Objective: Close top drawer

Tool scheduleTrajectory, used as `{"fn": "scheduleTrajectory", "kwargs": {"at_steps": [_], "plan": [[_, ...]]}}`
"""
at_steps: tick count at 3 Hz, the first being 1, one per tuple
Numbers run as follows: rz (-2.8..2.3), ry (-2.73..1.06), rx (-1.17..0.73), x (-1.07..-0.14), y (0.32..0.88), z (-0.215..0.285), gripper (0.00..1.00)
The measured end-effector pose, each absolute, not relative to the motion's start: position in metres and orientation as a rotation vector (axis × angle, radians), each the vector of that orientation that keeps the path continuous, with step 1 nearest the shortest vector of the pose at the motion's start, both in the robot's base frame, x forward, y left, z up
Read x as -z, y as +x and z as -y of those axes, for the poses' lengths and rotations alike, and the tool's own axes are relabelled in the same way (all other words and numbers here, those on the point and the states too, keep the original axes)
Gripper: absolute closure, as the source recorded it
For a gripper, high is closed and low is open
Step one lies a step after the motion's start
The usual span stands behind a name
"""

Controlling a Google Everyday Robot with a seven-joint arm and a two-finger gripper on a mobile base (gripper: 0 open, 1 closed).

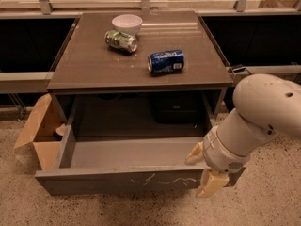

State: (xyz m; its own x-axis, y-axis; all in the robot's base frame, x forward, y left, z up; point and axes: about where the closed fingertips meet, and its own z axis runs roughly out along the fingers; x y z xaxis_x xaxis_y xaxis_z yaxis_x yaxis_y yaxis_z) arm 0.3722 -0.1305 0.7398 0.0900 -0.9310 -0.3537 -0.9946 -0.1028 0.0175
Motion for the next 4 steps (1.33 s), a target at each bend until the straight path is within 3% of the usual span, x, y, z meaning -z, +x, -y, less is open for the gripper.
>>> {"fn": "scheduleTrajectory", "kwargs": {"at_steps": [2,3,4], "plan": [[-1.998,-2.117,-0.436,-0.683,0.373,0.139,0.94],[-2.036,-2.079,-0.427,-0.662,0.382,0.145,0.83],[-2.051,-2.046,-0.424,-0.653,0.390,0.149,0.60]]}}
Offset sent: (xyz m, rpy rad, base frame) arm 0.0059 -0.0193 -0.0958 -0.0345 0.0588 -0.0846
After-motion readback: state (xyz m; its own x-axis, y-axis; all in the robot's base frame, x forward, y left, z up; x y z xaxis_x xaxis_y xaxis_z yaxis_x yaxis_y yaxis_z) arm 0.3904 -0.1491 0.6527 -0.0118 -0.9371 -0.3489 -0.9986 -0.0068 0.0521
